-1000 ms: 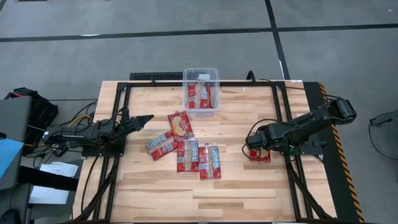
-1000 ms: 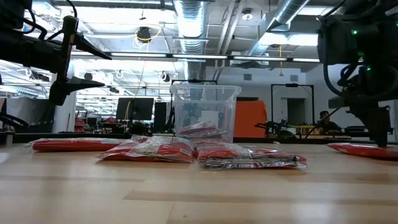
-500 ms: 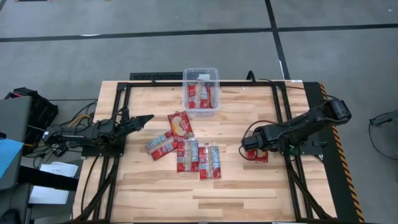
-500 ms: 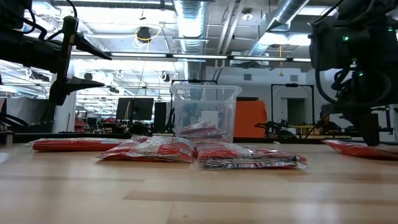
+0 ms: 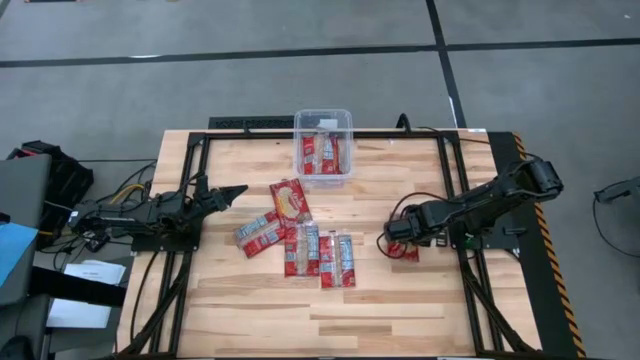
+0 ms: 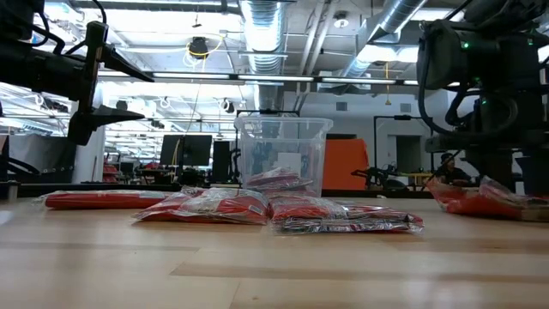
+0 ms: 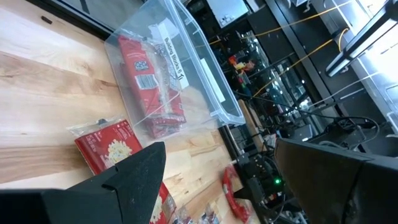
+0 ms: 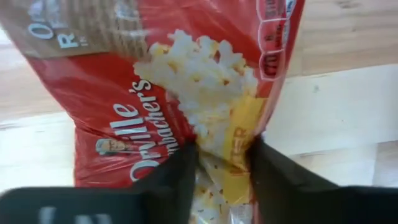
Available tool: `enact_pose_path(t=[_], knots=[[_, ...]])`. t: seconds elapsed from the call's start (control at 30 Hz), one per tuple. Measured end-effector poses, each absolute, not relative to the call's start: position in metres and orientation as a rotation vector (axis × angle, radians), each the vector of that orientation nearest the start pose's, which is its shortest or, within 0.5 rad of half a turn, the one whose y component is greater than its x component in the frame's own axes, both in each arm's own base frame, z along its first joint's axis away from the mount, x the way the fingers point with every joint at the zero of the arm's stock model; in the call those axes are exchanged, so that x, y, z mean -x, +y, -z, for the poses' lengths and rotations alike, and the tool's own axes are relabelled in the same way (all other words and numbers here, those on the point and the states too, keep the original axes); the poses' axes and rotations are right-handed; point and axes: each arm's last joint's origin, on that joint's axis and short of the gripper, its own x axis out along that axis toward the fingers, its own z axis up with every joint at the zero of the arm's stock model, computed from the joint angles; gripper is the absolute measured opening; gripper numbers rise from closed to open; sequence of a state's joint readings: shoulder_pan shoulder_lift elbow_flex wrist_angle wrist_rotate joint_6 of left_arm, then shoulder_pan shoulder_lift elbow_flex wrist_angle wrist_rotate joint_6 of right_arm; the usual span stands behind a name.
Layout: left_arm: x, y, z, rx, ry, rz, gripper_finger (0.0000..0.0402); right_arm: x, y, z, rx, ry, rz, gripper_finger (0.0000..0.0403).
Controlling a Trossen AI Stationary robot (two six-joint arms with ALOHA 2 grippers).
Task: Sort popcorn bags into baskets
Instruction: Put the red popcorn bag into the transparent bin
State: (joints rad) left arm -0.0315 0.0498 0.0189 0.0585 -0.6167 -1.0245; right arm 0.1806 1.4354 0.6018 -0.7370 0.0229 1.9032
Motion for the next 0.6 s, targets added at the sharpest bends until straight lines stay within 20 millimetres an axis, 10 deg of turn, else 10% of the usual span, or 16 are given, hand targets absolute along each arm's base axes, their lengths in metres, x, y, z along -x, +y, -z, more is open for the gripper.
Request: enact_pose_path(t=[0.37, 0.6], knots=[[-0.095, 0.014, -0.172, 1.003, -0.323, -0.519, 0.0293, -0.199, 0.036, -0.142, -1.233, 1.170, 1.297, 0.0015], [-0.095, 0.014, -0.172, 1.004, -0.324, -0.520, 0.0293, -0.213, 0.035, -0.165, -1.185, 1.189, 1.221, 0.0005]])
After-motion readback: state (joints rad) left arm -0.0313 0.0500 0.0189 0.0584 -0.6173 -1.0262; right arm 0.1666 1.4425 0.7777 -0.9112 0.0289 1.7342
